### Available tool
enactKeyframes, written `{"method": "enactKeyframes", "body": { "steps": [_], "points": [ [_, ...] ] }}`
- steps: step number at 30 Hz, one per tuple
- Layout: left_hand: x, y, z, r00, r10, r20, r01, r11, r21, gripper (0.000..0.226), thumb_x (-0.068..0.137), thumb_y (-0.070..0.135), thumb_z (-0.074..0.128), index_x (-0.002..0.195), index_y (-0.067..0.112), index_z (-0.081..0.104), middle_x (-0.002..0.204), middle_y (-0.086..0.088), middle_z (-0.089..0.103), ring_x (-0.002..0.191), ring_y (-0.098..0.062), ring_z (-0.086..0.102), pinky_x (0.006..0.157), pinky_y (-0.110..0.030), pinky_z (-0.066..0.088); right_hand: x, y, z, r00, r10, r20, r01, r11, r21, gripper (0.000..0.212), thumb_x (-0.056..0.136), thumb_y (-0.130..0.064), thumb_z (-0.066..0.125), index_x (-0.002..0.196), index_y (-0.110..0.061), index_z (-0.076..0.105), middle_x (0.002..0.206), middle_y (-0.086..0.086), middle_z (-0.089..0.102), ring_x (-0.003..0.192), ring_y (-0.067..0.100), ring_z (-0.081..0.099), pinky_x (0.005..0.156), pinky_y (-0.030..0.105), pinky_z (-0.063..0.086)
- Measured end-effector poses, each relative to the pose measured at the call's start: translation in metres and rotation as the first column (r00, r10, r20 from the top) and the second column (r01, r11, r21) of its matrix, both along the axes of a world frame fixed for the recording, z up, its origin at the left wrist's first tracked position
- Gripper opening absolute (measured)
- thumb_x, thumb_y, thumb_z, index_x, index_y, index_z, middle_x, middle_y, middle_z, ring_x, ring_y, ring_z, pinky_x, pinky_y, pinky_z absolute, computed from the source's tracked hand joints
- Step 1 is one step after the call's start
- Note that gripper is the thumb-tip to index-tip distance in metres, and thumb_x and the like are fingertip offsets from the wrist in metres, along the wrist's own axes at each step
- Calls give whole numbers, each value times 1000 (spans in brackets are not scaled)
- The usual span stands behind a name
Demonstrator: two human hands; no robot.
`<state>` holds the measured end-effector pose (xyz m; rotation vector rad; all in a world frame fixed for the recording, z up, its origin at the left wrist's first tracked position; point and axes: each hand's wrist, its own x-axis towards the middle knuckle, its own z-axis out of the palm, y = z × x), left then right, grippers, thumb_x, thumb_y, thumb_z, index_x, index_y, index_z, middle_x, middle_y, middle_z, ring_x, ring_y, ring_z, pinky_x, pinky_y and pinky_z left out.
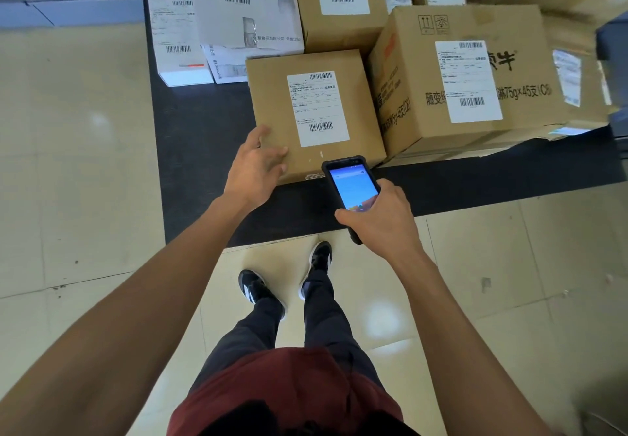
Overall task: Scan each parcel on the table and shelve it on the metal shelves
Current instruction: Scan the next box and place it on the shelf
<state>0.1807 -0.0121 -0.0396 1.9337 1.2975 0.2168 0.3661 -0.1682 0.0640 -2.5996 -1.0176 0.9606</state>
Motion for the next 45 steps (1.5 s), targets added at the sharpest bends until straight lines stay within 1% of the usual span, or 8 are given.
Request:
{"method": "enactKeyframes", "body": {
  "steps": [4,18,24,26,30,37,41,45],
  "points": [
    [-2,0,0,1000,5,-6,-6,1000,-3,31,97,25,70,128,25,70,160,9,27,140,-22,40,109,-51,47,-1,-3,-1,1000,2,0,-2,1000,-5,86,74,-48,81,142,-16,38,115,-5,40,106,14,49,75,30,46],
    [-5,-1,7,998,-34,-52,36,999,35,36,97,26,69,133,29,66,161,6,29,143,-26,36,108,-49,44,-8,-2,-2,1000,-19,6,19,999,32,83,78,-43,82,142,-18,36,124,-3,39,113,18,50,86,40,59],
    [-24,-1,23,993,101,58,-105,993,56,34,98,19,65,131,25,65,145,2,52,134,-19,48,108,-30,38,-24,10,-5,1000,11,11,-12,998,69,86,76,-42,83,143,-20,35,126,-2,38,116,18,49,88,41,59],
    [-39,-1,29,980,169,103,-173,985,28,33,99,19,65,131,25,66,140,3,58,126,-14,53,108,-32,44,-35,15,-9,999,35,34,-38,995,95,85,75,-43,83,141,-20,35,128,-1,39,117,17,49,88,40,58],
    [-74,-4,39,953,277,123,-274,961,-39,31,100,23,64,131,29,65,138,9,59,117,-1,50,97,-16,39,-64,30,-22,993,91,70,-101,983,151,84,74,-47,83,137,-20,36,128,1,41,116,14,47,87,37,56],
    [-127,-14,45,916,377,138,-374,926,-51,30,100,27,63,130,30,65,133,15,59,116,-1,53,88,-6,36,-131,56,-55,993,119,-7,-112,949,294,90,74,-49,80,144,-18,34,130,0,48,119,13,45,89,26,39],
    [-150,-19,43,898,415,146,-413,910,-45,30,99,23,65,128,26,67,133,8,64,118,-9,58,97,-20,45,-166,67,-74,988,155,-25,-139,938,316,93,73,-46,83,147,-18,34,135,2,50,125,18,46,94,26,36],
    [-169,-25,39,880,451,147,-445,893,-76,30,98,20,65,128,21,68,132,5,66,120,-15,61,103,-32,50,-190,76,-94,973,231,-8,-221,939,263,96,72,-45,83,149,-17,33,135,3,49,126,20,45,101,35,44]
  ]
}}
